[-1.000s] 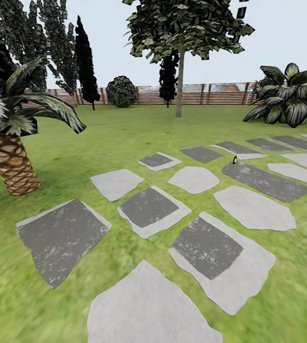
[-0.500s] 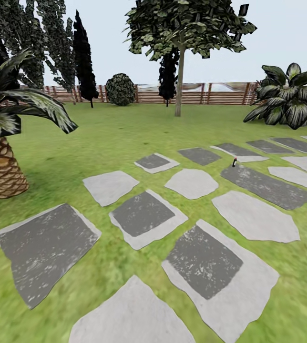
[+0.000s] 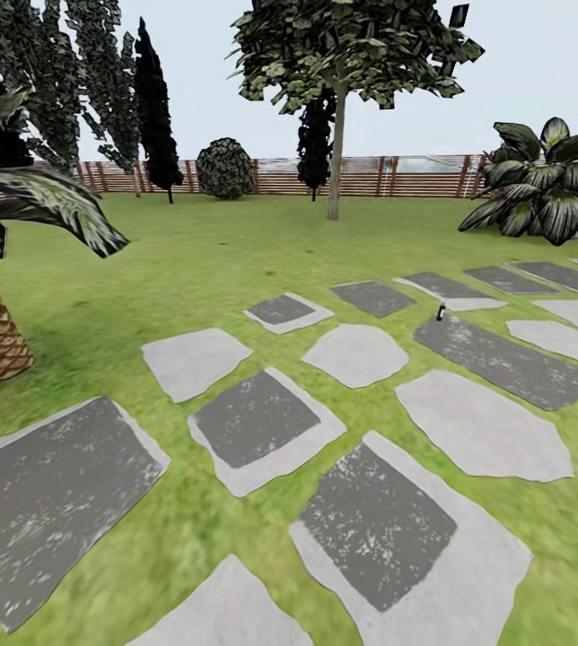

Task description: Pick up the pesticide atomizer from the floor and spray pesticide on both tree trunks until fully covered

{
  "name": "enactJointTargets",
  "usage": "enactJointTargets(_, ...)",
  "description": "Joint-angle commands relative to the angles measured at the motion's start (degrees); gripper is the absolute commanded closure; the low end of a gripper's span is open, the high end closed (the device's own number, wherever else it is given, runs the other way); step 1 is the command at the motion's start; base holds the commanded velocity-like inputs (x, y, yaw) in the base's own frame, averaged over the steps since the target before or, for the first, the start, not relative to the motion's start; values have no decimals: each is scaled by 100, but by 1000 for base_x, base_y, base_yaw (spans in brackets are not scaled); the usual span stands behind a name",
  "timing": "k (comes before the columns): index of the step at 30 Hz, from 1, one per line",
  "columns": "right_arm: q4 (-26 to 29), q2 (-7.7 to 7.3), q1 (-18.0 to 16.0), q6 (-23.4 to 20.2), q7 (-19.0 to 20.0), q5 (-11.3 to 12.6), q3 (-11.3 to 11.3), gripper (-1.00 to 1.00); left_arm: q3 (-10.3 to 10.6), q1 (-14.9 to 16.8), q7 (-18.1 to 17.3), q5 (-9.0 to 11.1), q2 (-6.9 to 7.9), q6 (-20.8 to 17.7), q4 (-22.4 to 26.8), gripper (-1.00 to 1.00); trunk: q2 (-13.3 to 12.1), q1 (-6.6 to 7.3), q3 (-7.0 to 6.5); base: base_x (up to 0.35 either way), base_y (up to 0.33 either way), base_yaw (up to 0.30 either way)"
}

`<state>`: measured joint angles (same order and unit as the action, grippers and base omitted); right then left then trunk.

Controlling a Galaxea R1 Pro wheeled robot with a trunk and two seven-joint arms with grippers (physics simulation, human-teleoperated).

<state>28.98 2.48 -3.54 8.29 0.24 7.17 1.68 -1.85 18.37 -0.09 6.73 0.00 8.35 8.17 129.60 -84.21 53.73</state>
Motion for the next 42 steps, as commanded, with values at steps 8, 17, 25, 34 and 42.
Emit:
enactJointTargets(8, 281, -24, -89, 358, 31, -10, 318, -100, 9, 0, -3, -10, -4, 0, 0, -100, 0, 0, 0, 304, -171, 0)
enactJointTargets(17, 446, -11, -319, 492, 54, -31, 314, -100, 26, 0, -9, -15, -8, 7, 0, -100, 0, 0, 0, 303, -185, 0)
enactJointTargets(25, 467, -11, -344, 497, 55, -24, 312, -100, 28, 0, -9, -13, -8, 9, 8, -100, 0, 0, 0, 302, -189, 0)
enactJointTargets(34, 466, -11, -349, 495, 51, -26, 311, -100, 49, 0, -43, 2, -13, 9, 21, -100, 0, 0, 0, 302, -196, 0)
enactJointTargets(42, 463, -28, -349, 481, 23, -31, 346, -100, 27, 22, -10, -3, -10, 10, 116, -100, 0, 0, 0, 302, -176, -39)
